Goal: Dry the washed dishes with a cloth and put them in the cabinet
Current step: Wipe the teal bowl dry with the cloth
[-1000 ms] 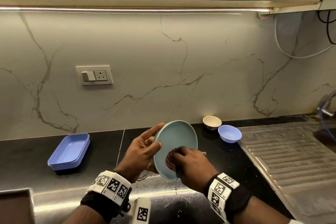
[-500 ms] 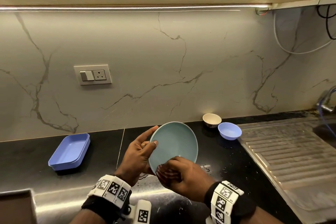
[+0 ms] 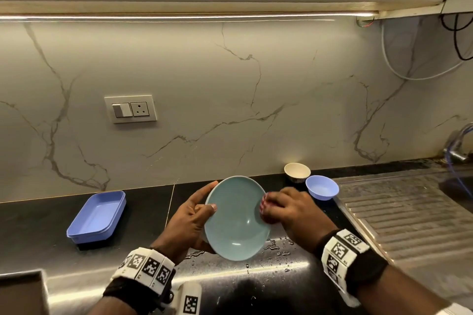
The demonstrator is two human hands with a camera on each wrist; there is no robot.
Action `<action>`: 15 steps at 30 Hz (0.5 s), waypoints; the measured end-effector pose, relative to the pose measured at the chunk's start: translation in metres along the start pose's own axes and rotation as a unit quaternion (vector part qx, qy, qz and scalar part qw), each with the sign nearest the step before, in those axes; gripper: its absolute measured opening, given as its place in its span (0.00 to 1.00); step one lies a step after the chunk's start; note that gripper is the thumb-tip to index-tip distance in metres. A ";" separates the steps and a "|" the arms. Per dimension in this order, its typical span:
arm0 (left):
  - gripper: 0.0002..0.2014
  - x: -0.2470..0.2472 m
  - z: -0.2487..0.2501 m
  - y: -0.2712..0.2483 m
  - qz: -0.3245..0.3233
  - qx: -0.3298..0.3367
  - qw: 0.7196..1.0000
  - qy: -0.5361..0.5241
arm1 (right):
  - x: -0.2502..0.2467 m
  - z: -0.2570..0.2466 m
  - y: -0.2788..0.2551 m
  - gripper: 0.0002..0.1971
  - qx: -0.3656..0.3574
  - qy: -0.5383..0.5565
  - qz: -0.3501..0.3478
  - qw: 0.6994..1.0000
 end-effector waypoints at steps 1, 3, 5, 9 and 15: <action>0.22 0.000 0.000 0.000 -0.003 -0.002 1.000 0.001 | -0.006 0.002 0.009 0.17 0.003 -0.001 0.030 1.000; 0.22 0.004 0.001 0.001 -0.011 -0.004 1.000 0.003 | -0.015 -0.009 0.028 0.12 -0.045 0.003 0.063 0.997; 0.23 0.012 0.003 0.000 -0.027 -0.005 1.000 0.012 | -0.016 -0.027 0.042 0.11 -0.118 -0.016 0.063 0.991; 0.26 0.027 0.006 -0.003 -0.050 0.006 0.997 0.051 | 0.000 -0.038 0.046 0.11 -0.164 -0.113 0.051 0.979; 0.29 0.017 0.008 -0.002 -0.015 0.044 0.998 0.036 | 0.023 -0.043 0.013 0.18 0.008 -0.113 -0.128 0.985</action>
Point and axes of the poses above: each hand's wrist, its own y-axis towards the middle knuckle, its own x-axis out of the palm, z = x × y, the point moved 5 cm from there along y, towards the middle knuckle, and after that the axes turned 8 degrees about z, right-handed, at the moved point
